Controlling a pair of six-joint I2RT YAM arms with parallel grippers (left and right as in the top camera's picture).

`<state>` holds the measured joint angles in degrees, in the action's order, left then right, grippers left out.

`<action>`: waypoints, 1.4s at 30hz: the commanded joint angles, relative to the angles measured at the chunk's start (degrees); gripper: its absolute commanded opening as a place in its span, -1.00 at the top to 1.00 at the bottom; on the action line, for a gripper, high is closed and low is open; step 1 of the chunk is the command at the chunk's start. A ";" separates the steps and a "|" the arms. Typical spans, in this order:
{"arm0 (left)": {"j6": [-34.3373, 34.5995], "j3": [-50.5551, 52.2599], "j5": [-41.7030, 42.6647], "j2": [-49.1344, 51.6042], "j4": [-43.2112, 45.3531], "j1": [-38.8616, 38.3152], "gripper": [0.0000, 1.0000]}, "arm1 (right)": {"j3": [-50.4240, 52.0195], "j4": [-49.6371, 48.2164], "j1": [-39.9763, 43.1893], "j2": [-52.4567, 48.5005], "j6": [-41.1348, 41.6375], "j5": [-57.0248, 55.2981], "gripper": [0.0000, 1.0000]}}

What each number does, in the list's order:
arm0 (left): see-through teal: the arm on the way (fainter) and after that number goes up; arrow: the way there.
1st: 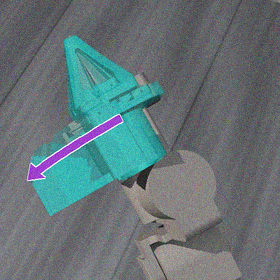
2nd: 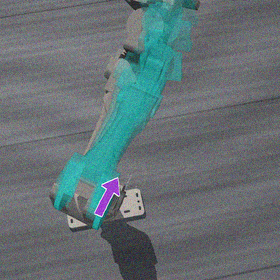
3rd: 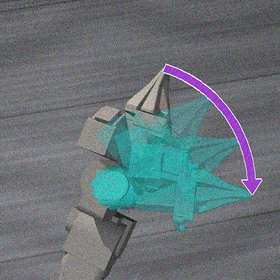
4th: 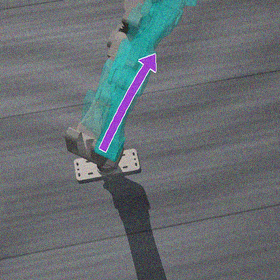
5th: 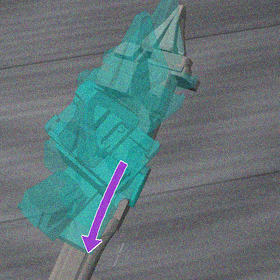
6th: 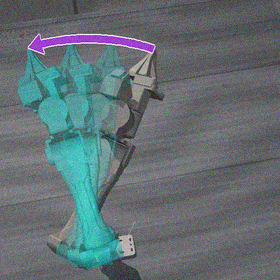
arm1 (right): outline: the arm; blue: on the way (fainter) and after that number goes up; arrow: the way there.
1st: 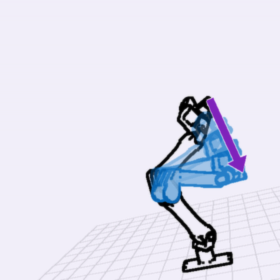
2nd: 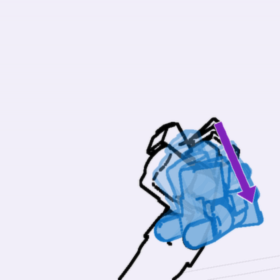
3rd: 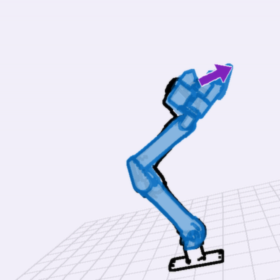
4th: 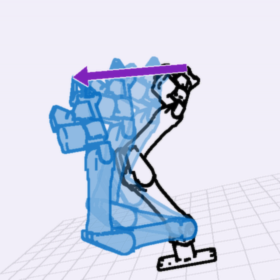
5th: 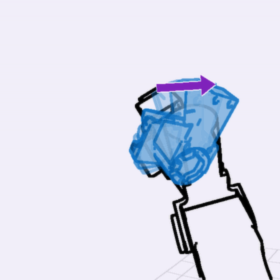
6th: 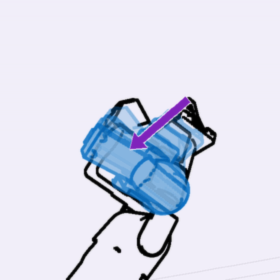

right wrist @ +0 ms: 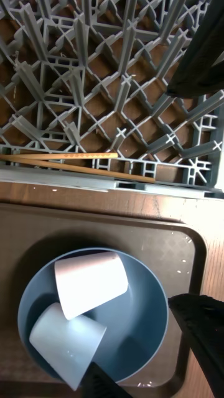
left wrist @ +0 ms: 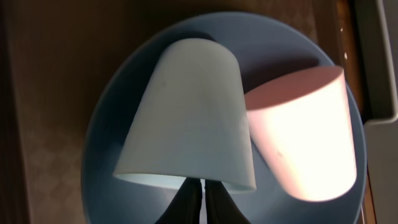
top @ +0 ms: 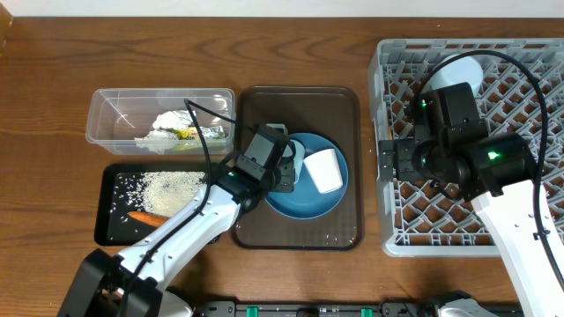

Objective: Sort waste into correct bins and load items into the dishwasher rack

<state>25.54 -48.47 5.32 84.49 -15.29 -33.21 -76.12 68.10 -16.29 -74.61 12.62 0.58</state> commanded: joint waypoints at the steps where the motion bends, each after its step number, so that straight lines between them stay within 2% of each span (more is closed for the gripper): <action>1: 0.28 -1.20 -1.95 0.79 2.03 -0.11 0.85 | -0.15 0.02 0.15 -0.09 0.63 -0.13 -0.98; 6: 0.28 -1.20 -1.95 0.79 5.57 -0.13 0.85 | -0.15 0.02 0.15 -0.09 0.63 -0.13 -0.98; 11: 0.28 -1.20 -1.92 0.81 6.99 -0.13 0.77 | -0.15 0.02 0.15 -0.09 0.63 -0.13 -0.99; 37: -0.85 -1.42 -1.73 6.05 18.93 -0.07 0.77 | -0.15 0.02 0.15 -0.09 0.61 -0.13 -0.99; 42: -2.78 -4.24 -0.98 6.05 17.44 -0.07 0.68 | -0.15 0.02 0.15 -0.09 0.61 -0.13 -0.99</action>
<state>24.49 -49.65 4.29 90.65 2.70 -33.21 -76.12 68.12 -16.29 -74.61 12.62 0.58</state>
